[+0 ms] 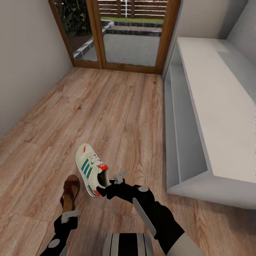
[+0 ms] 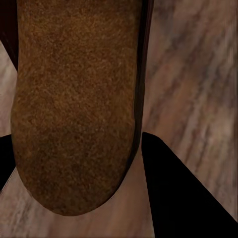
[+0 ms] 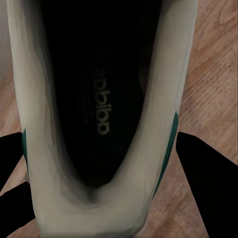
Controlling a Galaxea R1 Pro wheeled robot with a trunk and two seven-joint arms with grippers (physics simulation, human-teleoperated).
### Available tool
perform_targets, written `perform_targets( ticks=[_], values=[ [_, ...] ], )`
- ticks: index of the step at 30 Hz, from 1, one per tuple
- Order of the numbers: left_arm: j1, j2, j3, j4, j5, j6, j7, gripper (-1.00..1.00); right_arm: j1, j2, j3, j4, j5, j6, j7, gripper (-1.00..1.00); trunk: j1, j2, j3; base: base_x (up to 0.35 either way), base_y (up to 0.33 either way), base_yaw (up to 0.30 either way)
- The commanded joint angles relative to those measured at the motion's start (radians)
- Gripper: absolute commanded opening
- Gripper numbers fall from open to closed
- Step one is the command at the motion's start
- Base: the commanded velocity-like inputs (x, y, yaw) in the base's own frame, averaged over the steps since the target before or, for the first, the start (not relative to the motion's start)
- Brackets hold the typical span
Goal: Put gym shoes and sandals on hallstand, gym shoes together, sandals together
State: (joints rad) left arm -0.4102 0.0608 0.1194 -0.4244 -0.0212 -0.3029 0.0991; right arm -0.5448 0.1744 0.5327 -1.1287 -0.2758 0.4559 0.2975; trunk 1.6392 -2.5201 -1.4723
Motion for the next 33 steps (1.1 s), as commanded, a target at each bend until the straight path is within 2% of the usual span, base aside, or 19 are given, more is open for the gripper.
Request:
perform_targets(
  ticks=[1, 16, 17, 22, 30, 33],
  values=[
    [-0.001, 0.000, 0.002, 0.000, -0.005, -0.002, 0.002, -1.00, 0.000, 0.000, 0.000, -0.001, -0.005, 0.006, -0.001, -1.00, -0.001, 0.000, 0.003, 0.000, 0.000, 0.000],
    [0.001, 0.004, 0.003, 0.004, 0.000, -0.005, 0.003, -1.00, 0.000, 0.000, 0.000, 0.006, -0.001, -0.005, 0.001, -1.00, -0.007, 0.004, 0.061, 0.000, 0.000, 0.000],
    [0.002, 0.020, 0.003, 0.005, 0.003, -0.005, 0.003, -1.00, 0.000, 0.000, 0.000, 0.006, -0.002, -0.013, 0.001, -1.00, -0.008, 0.004, 0.065, 0.000, 0.000, 0.000],
    [0.003, 0.051, 0.006, 0.008, 0.013, -0.005, 0.004, -1.00, 0.000, 0.000, -0.001, 0.007, 0.000, -0.022, 0.002, -1.00, -0.010, 0.005, 0.085, 0.000, 0.000, 0.000],
    [0.004, 0.066, 0.006, 0.009, 0.028, -0.007, 0.004, -1.00, 0.000, 0.000, -0.002, 0.009, 0.004, -0.025, -0.001, -1.00, -0.014, 0.007, 0.116, 0.000, 0.000, 0.000],
    [0.004, 0.080, 0.006, 0.009, 0.028, -0.007, 0.004, -1.00, 0.001, 0.000, -0.001, 0.013, 0.008, -0.062, -0.003, -1.00, -0.015, 0.008, 0.127, 0.000, 0.000, 0.000]
  ],
)
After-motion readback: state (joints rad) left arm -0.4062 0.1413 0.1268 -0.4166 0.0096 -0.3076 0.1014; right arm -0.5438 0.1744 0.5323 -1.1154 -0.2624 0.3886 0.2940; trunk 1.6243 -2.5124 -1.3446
